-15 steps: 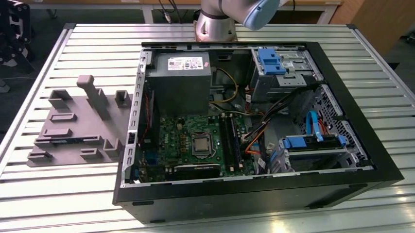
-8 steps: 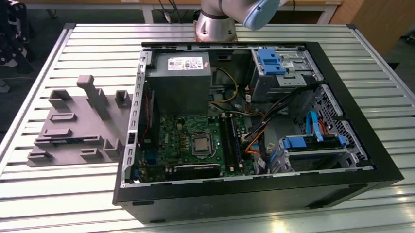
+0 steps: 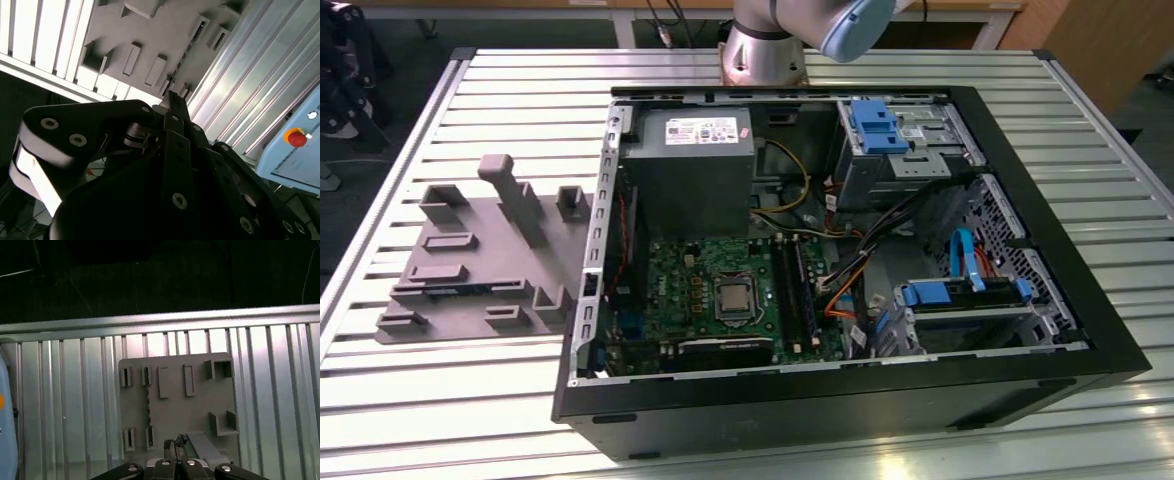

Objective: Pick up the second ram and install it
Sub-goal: 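Pick up the second ram and move it above second insertion slot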

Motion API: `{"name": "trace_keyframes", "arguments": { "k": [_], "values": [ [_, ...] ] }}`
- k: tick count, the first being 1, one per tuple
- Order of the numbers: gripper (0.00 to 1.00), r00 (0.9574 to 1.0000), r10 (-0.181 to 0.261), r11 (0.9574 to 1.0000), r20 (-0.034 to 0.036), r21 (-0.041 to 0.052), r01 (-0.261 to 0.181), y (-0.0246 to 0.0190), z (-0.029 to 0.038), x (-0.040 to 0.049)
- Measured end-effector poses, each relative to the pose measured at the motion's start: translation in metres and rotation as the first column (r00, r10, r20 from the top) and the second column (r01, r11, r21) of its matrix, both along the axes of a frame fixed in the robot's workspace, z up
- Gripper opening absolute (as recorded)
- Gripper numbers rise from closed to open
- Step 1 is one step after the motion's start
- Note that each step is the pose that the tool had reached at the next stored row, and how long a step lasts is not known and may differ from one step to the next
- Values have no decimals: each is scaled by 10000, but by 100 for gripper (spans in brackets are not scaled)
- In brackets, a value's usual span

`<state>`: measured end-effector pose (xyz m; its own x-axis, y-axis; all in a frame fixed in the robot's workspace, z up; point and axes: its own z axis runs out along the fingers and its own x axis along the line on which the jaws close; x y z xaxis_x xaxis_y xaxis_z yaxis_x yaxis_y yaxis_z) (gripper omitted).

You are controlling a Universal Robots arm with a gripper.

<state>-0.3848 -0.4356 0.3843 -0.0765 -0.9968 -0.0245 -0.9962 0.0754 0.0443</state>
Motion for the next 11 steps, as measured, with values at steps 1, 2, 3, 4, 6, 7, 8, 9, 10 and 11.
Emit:
{"name": "trace_keyframes", "arguments": {
  "k": [1,2,3,4,6,7,8,9,10,11],
  "values": [
    [11,9999,169,9999,-1,0,-169,0,-1,0],
    [11,9995,304,9995,-2,-1,-304,0,-2,0],
    [11,9993,387,9993,-2,-1,-387,0,-2,0],
    [11,9992,410,9992,-1,-1,-410,0,-2,0],
    [11,9991,421,9991,-1,-1,-421,0,-3,0],
    [11,9991,427,9991,0,0,-427,0,-3,0],
    [11,9991,434,9991,-1,-1,-434,0,-2,0],
    [11,9990,440,9990,-1,-1,-440,0,-2,0],
    [11,9990,446,9990,-1,-1,-446,0,-2,0],
    [11,9990,452,9990,0,-1,-452,0,-2,0]
  ]
}}
